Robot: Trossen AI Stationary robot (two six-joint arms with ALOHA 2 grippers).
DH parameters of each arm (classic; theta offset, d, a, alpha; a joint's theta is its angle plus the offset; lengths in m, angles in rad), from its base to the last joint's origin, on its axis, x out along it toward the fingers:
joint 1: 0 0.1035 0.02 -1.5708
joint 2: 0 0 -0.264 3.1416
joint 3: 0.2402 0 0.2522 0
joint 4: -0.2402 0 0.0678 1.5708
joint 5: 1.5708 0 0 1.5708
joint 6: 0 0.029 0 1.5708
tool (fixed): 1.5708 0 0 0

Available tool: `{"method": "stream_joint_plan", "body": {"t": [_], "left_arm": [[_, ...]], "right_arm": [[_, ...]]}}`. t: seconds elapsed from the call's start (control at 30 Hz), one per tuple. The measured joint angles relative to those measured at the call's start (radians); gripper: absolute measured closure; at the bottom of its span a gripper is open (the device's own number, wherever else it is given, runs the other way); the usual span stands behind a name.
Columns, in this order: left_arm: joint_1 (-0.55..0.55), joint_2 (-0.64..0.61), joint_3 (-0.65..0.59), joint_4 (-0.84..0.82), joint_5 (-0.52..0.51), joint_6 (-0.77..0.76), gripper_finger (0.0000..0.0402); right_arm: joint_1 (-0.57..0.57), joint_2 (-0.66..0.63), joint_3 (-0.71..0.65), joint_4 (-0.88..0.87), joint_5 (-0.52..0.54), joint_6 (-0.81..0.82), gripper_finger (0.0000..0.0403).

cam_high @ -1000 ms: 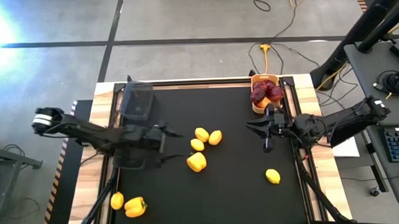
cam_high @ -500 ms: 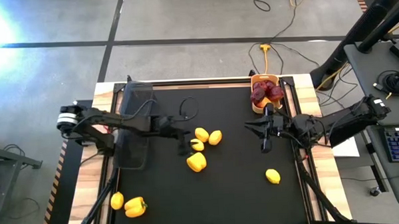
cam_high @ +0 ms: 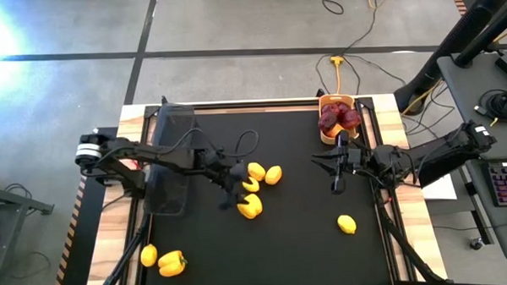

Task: Sort produce into baskets
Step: Put the bell pepper into the bottom black bin

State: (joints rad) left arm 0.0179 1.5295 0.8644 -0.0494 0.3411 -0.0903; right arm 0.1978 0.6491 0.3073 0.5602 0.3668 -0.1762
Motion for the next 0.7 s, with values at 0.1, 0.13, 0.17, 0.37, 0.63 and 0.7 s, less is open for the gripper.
{"method": "stream_joint_plan", "body": {"t": [0.1,0.13,0.17,0.37,0.63,0.7], "left_arm": [[-0.039,-0.001,-0.002,-0.005,-0.012,-0.008,0.0042],[-0.050,0.005,-0.003,-0.005,-0.026,-0.005,0.0042],[-0.061,0.011,0.000,-0.002,-0.044,0.004,0.0042],[-0.068,0.051,0.032,-0.021,-0.084,0.064,0.0042],[-0.072,0.173,0.195,-0.249,-0.098,0.167,0.0042],[-0.072,0.210,0.259,-0.329,-0.098,0.197,0.0042]], "right_arm": [[0.000,0.000,0.000,0.000,0.000,0.004,0.0351],[0.000,0.000,0.000,0.000,0.000,0.004,0.0351],[0.000,0.000,0.000,0.000,0.000,0.005,0.0351],[0.000,0.001,0.000,0.000,0.000,0.019,0.0351],[0.000,0.001,0.000,0.000,0.000,-0.009,0.0351],[0.000,0.001,0.000,0.000,0.000,-0.009,0.0351]]}}
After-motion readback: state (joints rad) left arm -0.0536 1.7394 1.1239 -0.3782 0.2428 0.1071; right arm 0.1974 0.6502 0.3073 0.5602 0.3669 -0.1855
